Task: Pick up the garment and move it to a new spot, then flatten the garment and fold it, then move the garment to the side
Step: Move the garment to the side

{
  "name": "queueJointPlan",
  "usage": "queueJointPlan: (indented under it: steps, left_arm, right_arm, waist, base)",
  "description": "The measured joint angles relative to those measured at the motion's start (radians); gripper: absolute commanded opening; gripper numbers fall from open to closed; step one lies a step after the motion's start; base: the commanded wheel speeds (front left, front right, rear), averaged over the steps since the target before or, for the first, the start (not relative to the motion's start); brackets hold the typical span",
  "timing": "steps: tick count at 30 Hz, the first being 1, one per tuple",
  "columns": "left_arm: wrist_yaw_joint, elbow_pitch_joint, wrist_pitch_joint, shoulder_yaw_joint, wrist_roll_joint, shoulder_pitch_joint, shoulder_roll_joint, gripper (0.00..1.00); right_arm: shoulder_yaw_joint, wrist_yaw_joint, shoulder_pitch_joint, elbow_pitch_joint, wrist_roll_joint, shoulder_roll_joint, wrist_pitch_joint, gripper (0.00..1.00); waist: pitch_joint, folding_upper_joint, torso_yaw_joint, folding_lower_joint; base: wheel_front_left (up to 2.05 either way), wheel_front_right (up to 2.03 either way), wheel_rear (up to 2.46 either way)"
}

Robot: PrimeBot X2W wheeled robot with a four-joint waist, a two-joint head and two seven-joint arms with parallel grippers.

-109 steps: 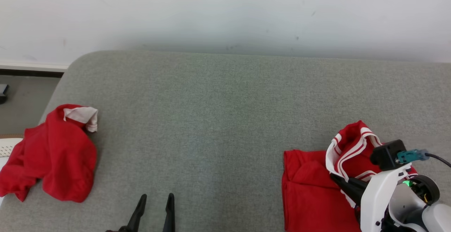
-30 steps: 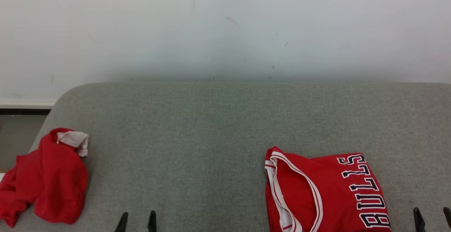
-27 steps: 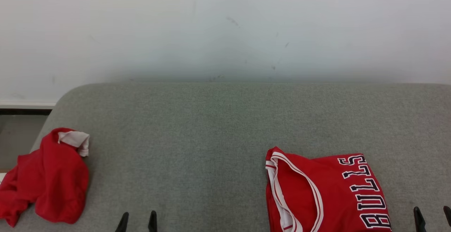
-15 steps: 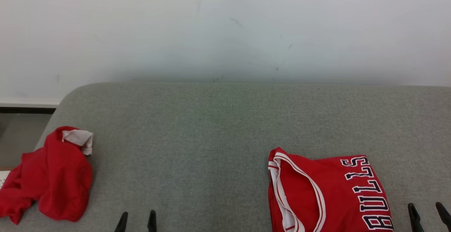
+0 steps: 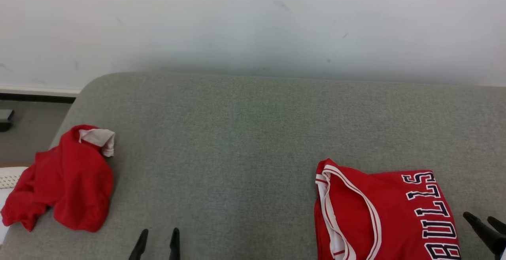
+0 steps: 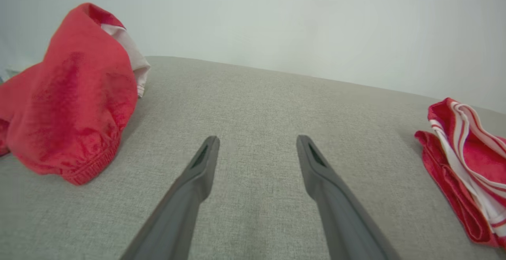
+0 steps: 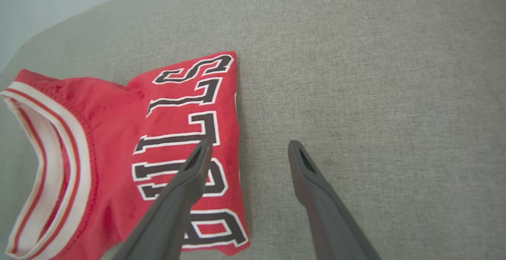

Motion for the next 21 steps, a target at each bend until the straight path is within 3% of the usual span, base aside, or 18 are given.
queueJointPlan:
  steps: [4, 14, 15, 16, 17, 21]
  left_arm:
    - [-0.001, 0.002, 0.0, 0.004, 0.004, -0.008, 0.0, 1.0]
    - [-0.01, 0.011, 0.0, 0.002, 0.018, -0.035, 0.0, 1.0]
    - [-0.01, 0.012, 0.0, 0.001, 0.017, -0.037, 0.0, 1.0]
    - [-0.01, 0.012, 0.0, 0.001, 0.017, -0.038, 0.0, 1.0]
    - [-0.01, 0.012, 0.0, 0.001, 0.017, -0.039, 0.0, 1.0]
    - [-0.003, 0.01, 0.0, -0.004, 0.015, -0.039, 0.0, 1.0]
  right_arm:
    - [0.007, 0.0, -0.038, 0.061, -0.001, -0.015, 0.07, 1.0]
    - [0.011, -0.001, -0.123, 0.188, 0.057, 0.067, 0.142, 1.0]
    - [0.012, -0.001, -0.13, 0.187, 0.07, 0.078, 0.137, 0.88]
    - [0.016, -0.001, -0.135, 0.182, 0.088, 0.091, 0.134, 0.39]
    - [0.022, -0.001, -0.138, 0.176, 0.102, 0.1, 0.134, 0.0]
    - [0.053, -0.001, -0.139, 0.152, 0.129, 0.104, 0.134, 0.0]
  waist:
    - [0.019, 0.0, 0.032, 0.0]
    - [0.064, 0.0, 0.101, 0.0]
    - [0.066, 0.0, 0.105, 0.0]
    - [0.067, 0.0, 0.108, 0.0]
    - [0.067, 0.0, 0.11, 0.0]
    - [0.065, 0.0, 0.108, 0.0]
  base:
    - [0.0, 0.0, 0.0]
    - [0.0, 0.0, 0.0]
    - [0.0, 0.0, 0.0]
    - [0.0, 0.0, 0.0]
    - [0.0, 0.0, 0.0]
    - [0.0, 0.0, 0.0]
